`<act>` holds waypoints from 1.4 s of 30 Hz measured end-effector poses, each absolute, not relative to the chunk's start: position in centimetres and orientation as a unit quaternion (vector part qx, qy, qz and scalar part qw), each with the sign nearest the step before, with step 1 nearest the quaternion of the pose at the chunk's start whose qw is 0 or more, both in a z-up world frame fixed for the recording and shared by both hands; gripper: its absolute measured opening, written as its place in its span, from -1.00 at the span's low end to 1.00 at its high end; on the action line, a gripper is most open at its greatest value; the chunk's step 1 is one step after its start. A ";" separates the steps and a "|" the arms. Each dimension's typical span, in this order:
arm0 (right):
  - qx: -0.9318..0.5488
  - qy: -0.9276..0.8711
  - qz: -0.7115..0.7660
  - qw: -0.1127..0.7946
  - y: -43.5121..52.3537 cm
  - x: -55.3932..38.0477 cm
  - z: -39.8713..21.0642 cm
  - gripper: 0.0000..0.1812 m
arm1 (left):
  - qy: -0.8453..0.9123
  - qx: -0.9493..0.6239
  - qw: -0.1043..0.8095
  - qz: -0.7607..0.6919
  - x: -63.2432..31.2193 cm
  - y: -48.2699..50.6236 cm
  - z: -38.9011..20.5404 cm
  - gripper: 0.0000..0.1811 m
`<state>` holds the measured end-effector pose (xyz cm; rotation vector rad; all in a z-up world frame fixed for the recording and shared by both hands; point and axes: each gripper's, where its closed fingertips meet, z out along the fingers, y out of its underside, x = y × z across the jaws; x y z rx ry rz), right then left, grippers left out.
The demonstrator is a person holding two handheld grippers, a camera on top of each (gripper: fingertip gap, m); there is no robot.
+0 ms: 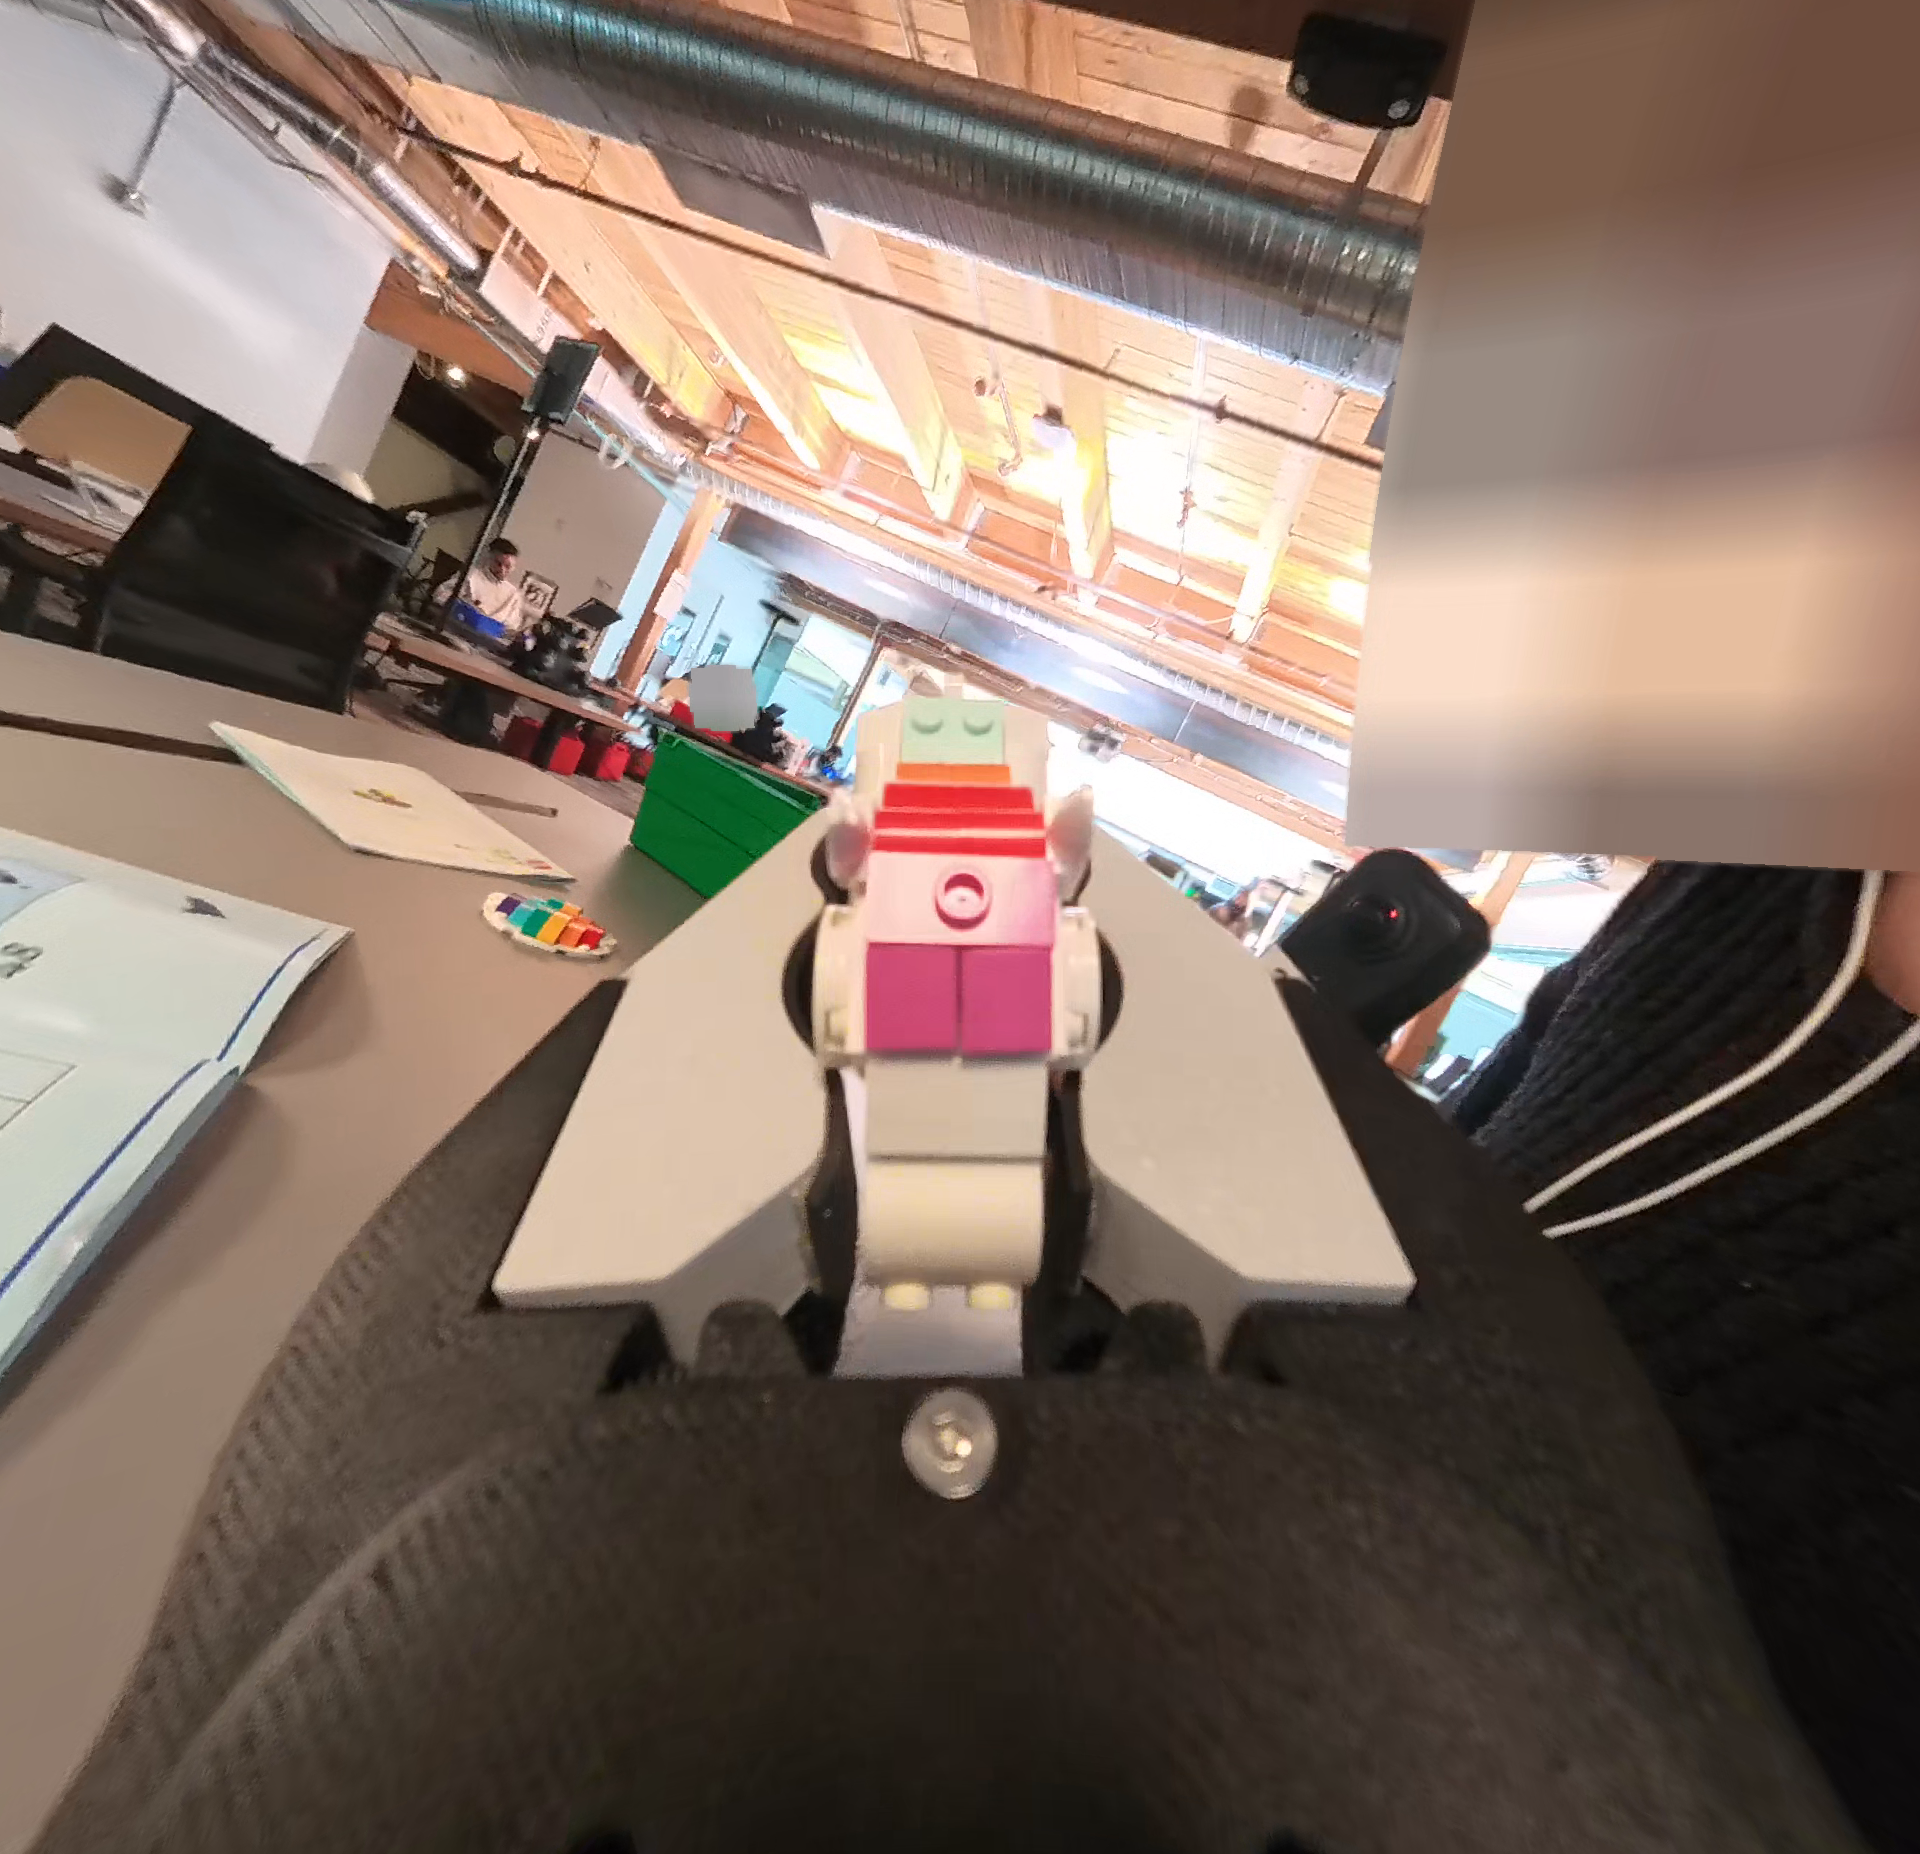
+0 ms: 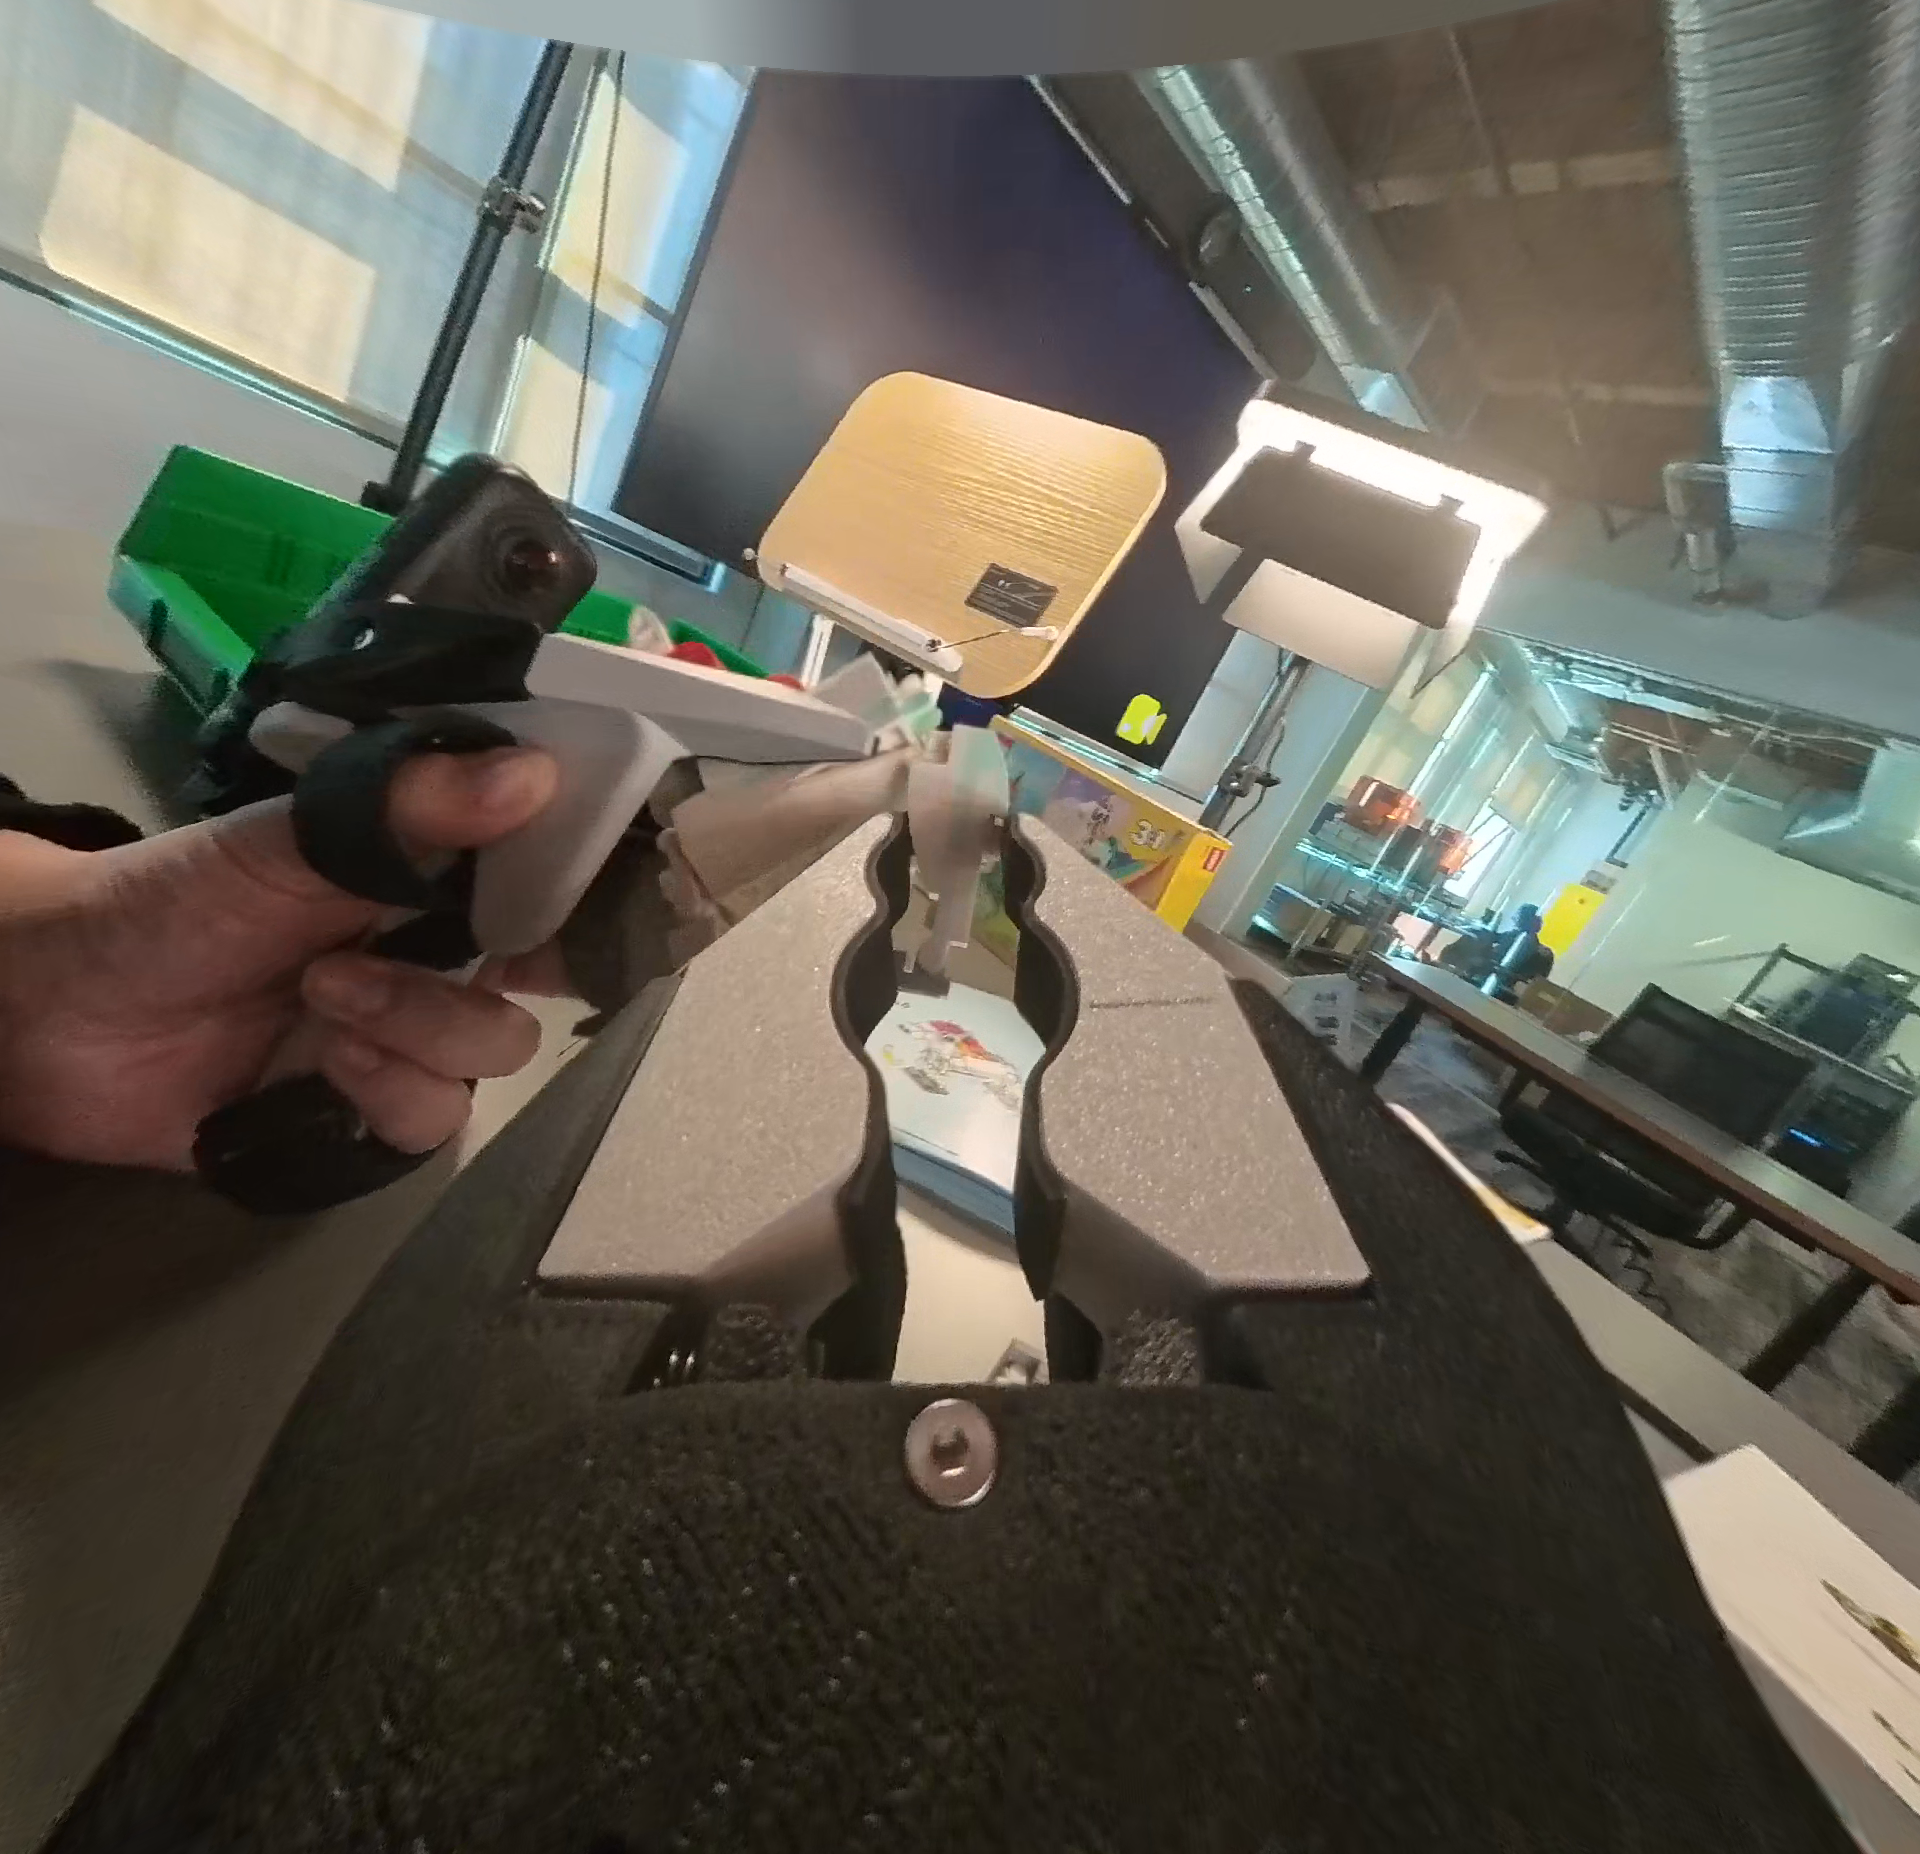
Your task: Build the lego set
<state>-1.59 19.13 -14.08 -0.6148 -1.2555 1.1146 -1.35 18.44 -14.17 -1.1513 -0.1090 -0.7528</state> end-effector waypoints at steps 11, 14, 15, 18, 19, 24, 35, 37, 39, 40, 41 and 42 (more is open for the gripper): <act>-0.265 -0.571 0.456 0.629 20.1 -1.7 -14.5 -0.83 | -0.069 -0.592 0.732 -0.331 -2.1 19.5 -16.0 -0.58; -0.257 -0.596 0.430 0.628 20.9 -1.6 -14.9 -0.83 | -0.051 -0.614 0.717 -0.325 -1.2 19.9 -16.6 -0.59; -0.251 -0.608 0.415 0.629 21.1 -1.6 -15.2 -0.82 | -0.044 -0.618 0.713 -0.327 -0.9 19.9 -16.7 -0.59; -0.232 -0.630 0.405 0.620 21.2 -1.3 -15.7 -0.83 | -0.040 -0.624 0.702 -0.341 -0.4 20.1 -16.9 -0.58; -0.228 -0.634 0.406 0.617 21.2 -1.1 -15.7 -0.82 | -0.043 -0.626 0.699 -0.343 -0.5 20.2 -17.0 -0.59; -0.219 -0.645 0.384 0.623 21.4 -1.0 -16.2 -0.83 | -0.047 -0.635 0.690 -0.344 -0.4 20.4 -17.4 -0.59; -0.215 -0.672 0.355 0.613 21.7 -0.9 -17.0 -0.83 | -0.054 -0.655 0.672 -0.342 -0.4 20.8 -18.3 -0.59; -0.211 -0.676 0.353 0.612 21.7 -0.9 -17.1 -0.83 | -0.056 -0.655 0.670 -0.345 -0.4 20.8 -18.3 -0.59; -0.204 -0.679 0.341 0.618 21.7 -1.0 -17.2 -0.83 | -0.059 -0.654 0.669 -0.347 -0.5 20.8 -18.3 -0.59; -0.195 -0.681 0.330 0.624 21.7 -1.0 -17.2 -0.83 | -0.061 -0.653 0.669 -0.349 -0.6 20.9 -18.3 -0.59; -0.185 -0.684 0.313 0.632 21.6 -1.0 -17.2 -0.83 | -0.064 -0.653 0.668 -0.351 -0.7 20.9 -18.3 -0.60; -0.174 -0.686 0.296 0.641 21.6 -1.1 -17.3 -0.83 | -0.066 -0.651 0.668 -0.355 -0.7 20.9 -18.3 -0.60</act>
